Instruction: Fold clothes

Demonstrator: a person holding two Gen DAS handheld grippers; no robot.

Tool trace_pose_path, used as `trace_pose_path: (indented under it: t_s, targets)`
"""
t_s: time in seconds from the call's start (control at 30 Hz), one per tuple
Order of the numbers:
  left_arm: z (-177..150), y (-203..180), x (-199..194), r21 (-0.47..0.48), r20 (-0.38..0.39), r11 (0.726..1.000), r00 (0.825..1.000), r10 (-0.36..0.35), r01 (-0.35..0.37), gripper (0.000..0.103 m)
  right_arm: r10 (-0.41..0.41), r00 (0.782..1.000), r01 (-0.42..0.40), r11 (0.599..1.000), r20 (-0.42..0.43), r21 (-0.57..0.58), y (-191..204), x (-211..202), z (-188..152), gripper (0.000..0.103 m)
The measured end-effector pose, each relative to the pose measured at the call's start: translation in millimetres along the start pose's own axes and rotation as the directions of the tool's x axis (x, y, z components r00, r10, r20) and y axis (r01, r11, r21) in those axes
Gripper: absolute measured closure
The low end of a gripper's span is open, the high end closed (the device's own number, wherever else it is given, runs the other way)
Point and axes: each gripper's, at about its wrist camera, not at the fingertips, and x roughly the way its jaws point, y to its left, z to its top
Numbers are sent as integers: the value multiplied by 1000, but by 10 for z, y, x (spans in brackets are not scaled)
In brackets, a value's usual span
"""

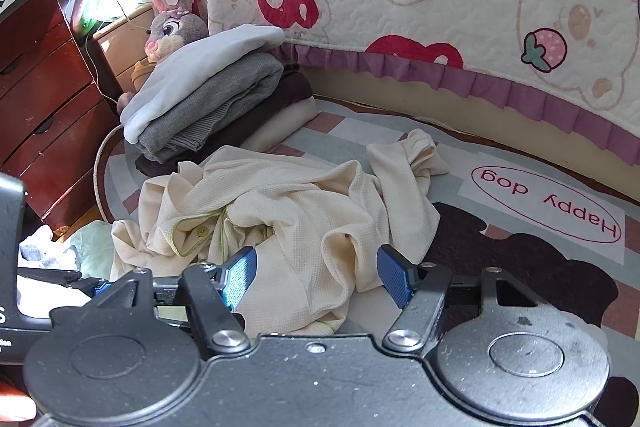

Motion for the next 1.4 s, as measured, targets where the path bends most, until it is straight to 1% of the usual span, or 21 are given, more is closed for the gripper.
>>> trace_pose_path:
  t_s: [1.4]
  targets:
    - [34, 31, 34, 0, -34, 1000, 999, -6, 6, 9, -7, 1000, 7, 1000, -12, 7, -5, 41, -9, 30]
